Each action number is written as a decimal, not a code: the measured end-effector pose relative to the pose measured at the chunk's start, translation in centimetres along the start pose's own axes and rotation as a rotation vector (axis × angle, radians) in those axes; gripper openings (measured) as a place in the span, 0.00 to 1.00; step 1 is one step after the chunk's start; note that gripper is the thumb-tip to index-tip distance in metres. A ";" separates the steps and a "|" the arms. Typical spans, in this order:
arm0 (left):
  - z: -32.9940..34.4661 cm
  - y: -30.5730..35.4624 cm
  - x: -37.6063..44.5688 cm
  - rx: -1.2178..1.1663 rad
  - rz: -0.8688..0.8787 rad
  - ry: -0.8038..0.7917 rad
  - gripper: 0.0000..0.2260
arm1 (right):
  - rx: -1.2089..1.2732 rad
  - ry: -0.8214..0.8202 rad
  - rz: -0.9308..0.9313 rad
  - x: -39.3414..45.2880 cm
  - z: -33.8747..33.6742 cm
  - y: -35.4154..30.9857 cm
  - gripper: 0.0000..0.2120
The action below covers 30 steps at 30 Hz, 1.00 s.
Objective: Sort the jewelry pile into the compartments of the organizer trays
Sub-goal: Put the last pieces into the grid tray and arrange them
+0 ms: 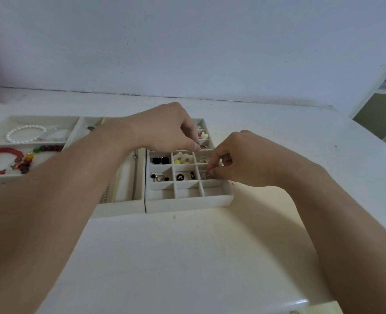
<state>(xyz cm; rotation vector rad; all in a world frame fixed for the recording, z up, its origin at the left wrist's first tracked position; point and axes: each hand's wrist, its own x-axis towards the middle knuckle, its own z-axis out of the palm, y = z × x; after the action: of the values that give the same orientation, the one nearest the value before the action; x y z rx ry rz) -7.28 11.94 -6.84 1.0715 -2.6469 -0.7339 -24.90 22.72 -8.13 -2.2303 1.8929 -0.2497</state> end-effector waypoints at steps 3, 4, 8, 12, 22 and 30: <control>0.0 0.1 -0.1 0.005 0.000 0.009 0.01 | 0.031 0.011 -0.010 -0.2 -0.4 -0.2 0.03; 0.0 0.0 -0.1 0.007 -0.001 0.012 0.01 | 0.042 0.031 -0.006 -0.3 -0.6 -0.1 0.04; -0.1 -0.2 0.0 -0.003 0.000 0.008 0.02 | 0.105 0.167 0.075 -0.4 -1.6 0.8 0.07; 0.1 -0.3 0.1 -0.031 0.004 0.044 0.03 | 0.186 0.223 0.135 -0.4 -2.1 2.3 0.05; 0.7 -0.2 0.1 -0.077 0.010 0.100 0.02 | 0.179 -0.231 0.199 -0.6 -1.9 4.6 0.11; 1.0 0.3 -0.1 -0.092 0.018 0.132 0.01 | 0.228 -0.238 0.170 -0.2 -1.2 4.7 0.05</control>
<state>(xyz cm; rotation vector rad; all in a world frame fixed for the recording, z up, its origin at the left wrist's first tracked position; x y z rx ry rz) -7.78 12.59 -7.56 1.0334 -2.4840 -0.7456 -29.75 22.14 -8.26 -1.8509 1.8127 -0.1562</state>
